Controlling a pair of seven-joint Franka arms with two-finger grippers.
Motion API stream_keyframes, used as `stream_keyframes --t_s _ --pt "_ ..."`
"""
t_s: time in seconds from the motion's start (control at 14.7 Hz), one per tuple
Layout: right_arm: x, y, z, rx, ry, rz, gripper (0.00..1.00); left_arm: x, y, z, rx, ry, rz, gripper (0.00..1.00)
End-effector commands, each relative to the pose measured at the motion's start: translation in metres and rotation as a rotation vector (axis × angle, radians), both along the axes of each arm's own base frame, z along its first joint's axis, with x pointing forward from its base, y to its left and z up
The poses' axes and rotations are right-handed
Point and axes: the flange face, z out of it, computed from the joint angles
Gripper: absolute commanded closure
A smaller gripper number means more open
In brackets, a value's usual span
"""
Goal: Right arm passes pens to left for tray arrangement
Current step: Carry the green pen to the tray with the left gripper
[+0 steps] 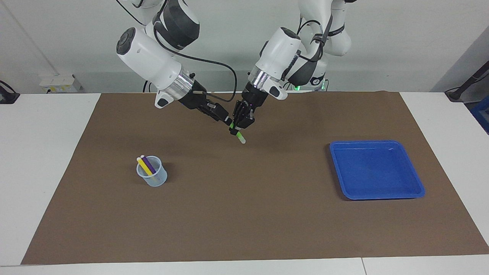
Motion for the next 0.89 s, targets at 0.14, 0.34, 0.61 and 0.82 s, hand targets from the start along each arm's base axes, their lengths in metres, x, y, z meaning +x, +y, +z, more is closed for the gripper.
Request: stream_keyframes --t_s 0.14,0.34,0.61,0.82 --pt "0.014 -0.062 0.011 -0.036 -0.065 0.071 0.0 0.052 0.055 0.015 0.139 0.013 -0.112 1.0" --pt "0.014 -0.104 0.02 -0.205 -0.116 0.205 0.0 0.073 0.09 0.017 0.21 0.012 -0.197 1.0" --pt "0.001 -0.166 0.028 -0.364 -0.161 0.428 0.0 0.093 0.154 0.008 0.34 -0.022 -0.441 1.0" --pt "-0.013 -0.198 0.043 -0.493 -0.171 0.558 0.0 0.104 0.203 0.002 0.393 -0.041 -0.551 1.0"
